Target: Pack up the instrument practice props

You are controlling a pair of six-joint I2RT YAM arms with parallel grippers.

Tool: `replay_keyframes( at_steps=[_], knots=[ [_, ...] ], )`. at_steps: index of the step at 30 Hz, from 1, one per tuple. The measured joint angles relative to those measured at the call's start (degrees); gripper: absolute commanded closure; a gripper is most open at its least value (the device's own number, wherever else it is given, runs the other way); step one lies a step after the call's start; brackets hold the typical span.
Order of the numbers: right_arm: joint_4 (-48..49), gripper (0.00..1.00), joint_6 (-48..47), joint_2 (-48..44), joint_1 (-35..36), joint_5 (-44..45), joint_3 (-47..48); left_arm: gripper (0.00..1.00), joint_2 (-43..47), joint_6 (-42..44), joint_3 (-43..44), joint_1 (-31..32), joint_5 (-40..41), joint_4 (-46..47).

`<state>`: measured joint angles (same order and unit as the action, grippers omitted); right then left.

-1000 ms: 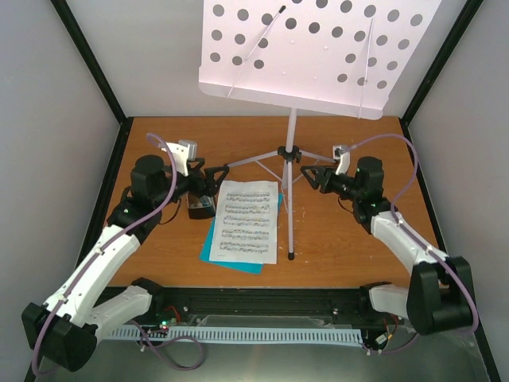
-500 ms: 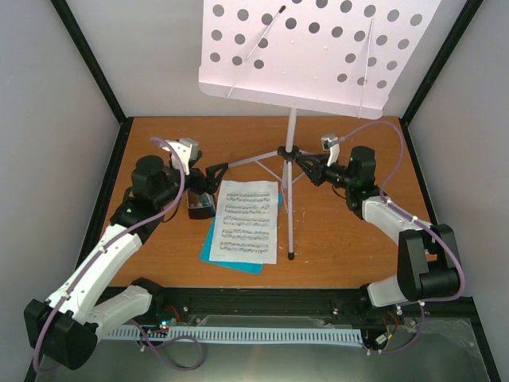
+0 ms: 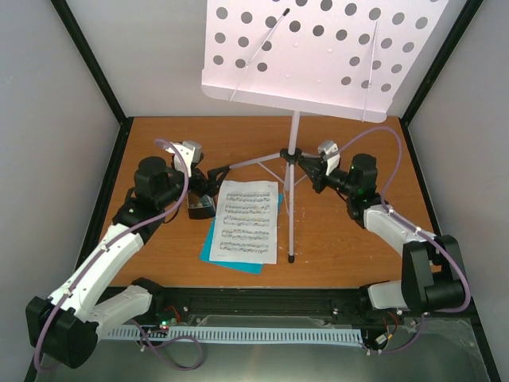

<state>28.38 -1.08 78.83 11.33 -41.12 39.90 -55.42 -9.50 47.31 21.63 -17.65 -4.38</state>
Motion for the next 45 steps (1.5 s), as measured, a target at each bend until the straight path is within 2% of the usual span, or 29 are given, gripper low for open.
replay_keyframes(
  at_steps=[4,5,6,7,8,12,16,21,25,30,34,37,42,45],
  knots=[
    [-2.08,0.93,-8.13,-3.52,1.33,5.81,-1.81,0.01,-0.72,0.0,-0.04,0.0,-1.09,0.13],
    [-2.29,0.87,-9.92,-4.28,1.6,7.1,-2.29,0.0,-0.98,0.0,-0.04,0.0,-1.29,0.11],
    [-2.45,0.75,-11.08,-4.74,1.77,7.98,-2.58,0.01,-1.14,0.0,-0.04,0.0,-1.46,0.11],
    [-2.62,0.55,-12.22,-5.14,1.86,8.96,-2.78,0.01,-1.29,0.0,-0.07,0.0,-1.64,0.11],
    [-2.75,0.44,-13.16,-5.46,1.95,10.03,-2.91,0.0,-1.38,0.0,-0.13,0.0,-1.81,0.11],
    [-2.45,0.24,-12.11,-7.56,1.79,12.81,-2.93,0.0,-1.49,0.0,-0.24,0.0,-2.08,0.11],
    [-2.73,0.09,-4.98,-11.98,1.81,14.03,-3.13,0.01,-1.51,0.02,-0.24,0.0,-2.01,0.11],
    [-6.99,0.04,10.73,-17.77,1.84,16.2,-3.1,0.0,-1.66,0.02,-0.24,0.0,-1.84,0.11],
    [-7.34,0.04,29.07,-19.78,1.84,16.33,-4.72,0.0,-2.32,0.02,-0.24,0.0,-1.86,0.11],
    [-5.64,0.05,54.58,-18.82,1.84,16.13,-9.66,0.01,-2.71,0.02,-0.24,0.0,-2.25,0.11],
    [-3.45,0.05,68.54,-16.13,1.84,14.82,-10.49,0.01,-2.71,0.02,-0.24,0.0,-2.58,0.11],
    [-2.89,0.07,75.08,-15.26,1.84,14.19,-9.38,0.0,-2.71,0.02,-0.24,0.0,-3.34,0.11],
    [-1.01,0.18,81.61,-12.7,1.84,13.42,-6.23,0.0,-2.71,0.02,-0.24,0.0,-4.37,0.11],
    [1.4,0.2,84.87,-10.34,1.84,13.25,-6.08,0.0,-2.71,0.02,-0.24,0.0,-4.74,0.11]
  ],
)
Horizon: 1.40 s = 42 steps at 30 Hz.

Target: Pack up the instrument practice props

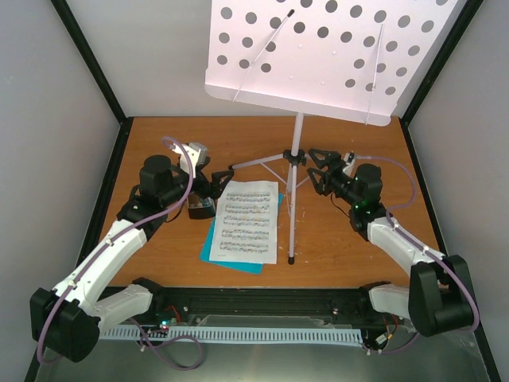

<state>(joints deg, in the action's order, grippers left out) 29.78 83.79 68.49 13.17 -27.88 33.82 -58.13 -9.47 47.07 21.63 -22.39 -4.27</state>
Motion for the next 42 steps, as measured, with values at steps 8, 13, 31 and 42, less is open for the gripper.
replay_keyframes(
  at_steps=[8,13,31,42],
  knots=[
    [1.84,0.35,4.02,5.55,0.72,-0.42,0.55,0.0,0.02,0.02,0.0,0.0,-0.09,0.0],
    [2.45,0.46,4.24,5.81,1.97,-0.83,1.25,0.0,0.02,0.02,0.0,0.0,-0.13,0.0],
    [2.23,0.73,2.97,5.84,2.38,-0.5,1.68,0.01,0.02,0.02,0.0,0.0,-0.11,0.0],
    [11.13,0.77,-6.49,6.54,3.23,1.77,-2.4,0.01,0.02,0.02,0.0,0.0,-0.13,0.0]
  ],
)
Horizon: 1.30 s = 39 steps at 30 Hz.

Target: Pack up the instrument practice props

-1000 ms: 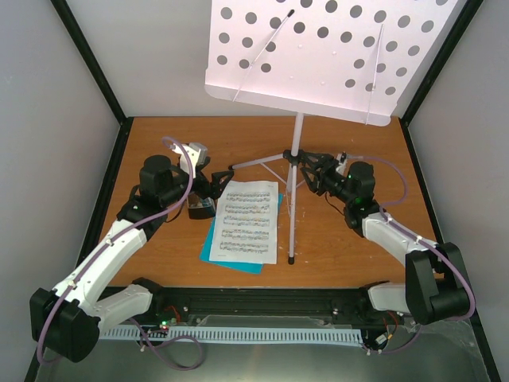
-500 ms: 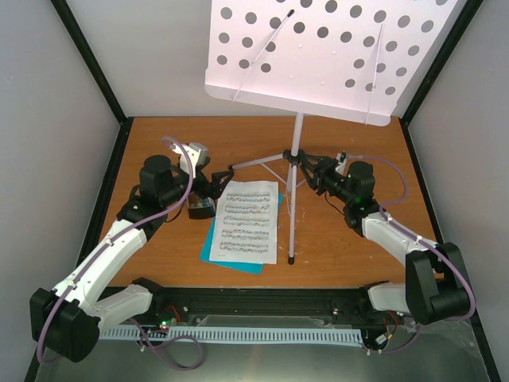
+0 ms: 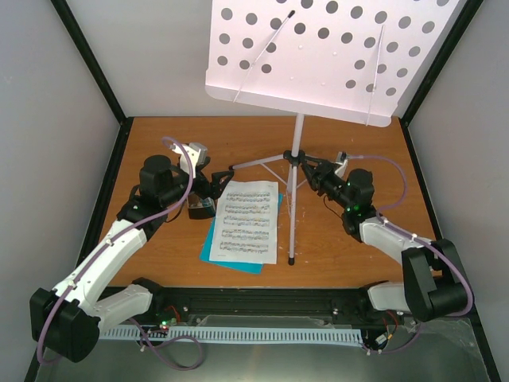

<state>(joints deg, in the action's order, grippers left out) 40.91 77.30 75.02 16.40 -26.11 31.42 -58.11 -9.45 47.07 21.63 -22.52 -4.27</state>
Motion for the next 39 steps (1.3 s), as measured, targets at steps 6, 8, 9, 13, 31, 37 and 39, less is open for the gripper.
replay_keyframes(
  at_steps=[6,8,9,13,31,37,39],
  knots=[
    [6.58,0.44,-1.7,2.25,0.02,-0.42,-1.49,0.01,-0.02,0.0,0.0,0.0,0.0,0.0],
    [7.13,0.32,-0.98,2.38,0.07,-0.44,-1.86,0.01,-0.02,0.0,0.0,0.0,0.0,0.0],
    [7.39,0.28,-0.15,2.34,0.15,-0.44,-2.16,0.01,-0.02,0.0,0.0,0.0,0.0,0.0],
    [5.18,0.24,4.26,1.16,0.48,-0.44,-2.64,0.0,-0.11,0.02,0.0,0.0,-0.02,0.0],
    [-15.08,0.57,10.82,-6.08,0.74,3.67,2.69,0.01,-0.2,0.02,0.0,0.0,-0.02,0.0],
    [-15.54,0.58,11.13,-4.96,0.74,3.63,3.93,0.0,-0.11,0.02,0.0,0.0,-0.02,0.0],
    [-15.65,0.56,11.3,-4.79,0.74,3.61,4.15,0.01,-0.11,0.02,0.0,0.0,-0.02,0.0]
  ],
)
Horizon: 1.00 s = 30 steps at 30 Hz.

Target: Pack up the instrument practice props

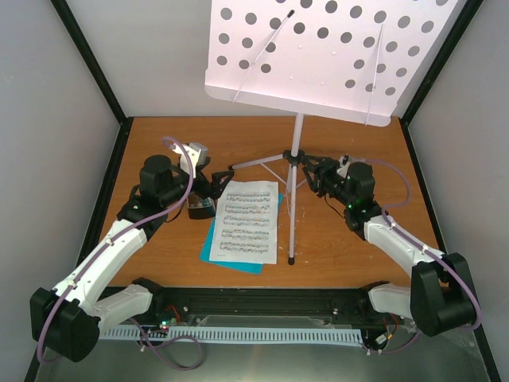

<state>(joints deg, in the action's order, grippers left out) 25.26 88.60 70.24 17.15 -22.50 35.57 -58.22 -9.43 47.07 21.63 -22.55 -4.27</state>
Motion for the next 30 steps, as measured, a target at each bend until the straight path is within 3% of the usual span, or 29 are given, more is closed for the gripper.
replay_keyframes(
  at_steps=[4,9,14,17,23,27,30],
  knots=[
    [-0.26,0.62,0.35,0.15,0.0,0.04,0.57,0.0,0.0,0.0,0.0,0.0,-0.04,0.0],
    [-0.42,0.84,0.85,0.35,0.02,-0.33,0.83,0.01,0.0,0.0,0.0,0.0,-0.24,0.0],
    [-0.79,0.97,1.11,0.46,0.26,-0.68,1.05,0.0,0.0,0.0,0.0,0.0,-0.28,0.0],
    [-0.42,0.94,1.05,0.48,0.26,-0.61,1.03,0.0,0.0,0.0,0.0,0.0,-0.31,0.0],
    [1.14,0.65,1.38,0.55,0.24,-0.28,0.37,0.01,0.0,0.0,0.0,0.0,-0.44,0.0],
    [2.45,0.65,1.07,0.96,0.24,0.04,-0.02,0.0,0.0,0.0,0.0,0.0,-0.48,0.0],
    [4.39,0.71,0.61,2.19,0.24,0.04,-0.11,0.01,0.0,0.0,0.0,0.0,-0.59,0.0]
  ],
)
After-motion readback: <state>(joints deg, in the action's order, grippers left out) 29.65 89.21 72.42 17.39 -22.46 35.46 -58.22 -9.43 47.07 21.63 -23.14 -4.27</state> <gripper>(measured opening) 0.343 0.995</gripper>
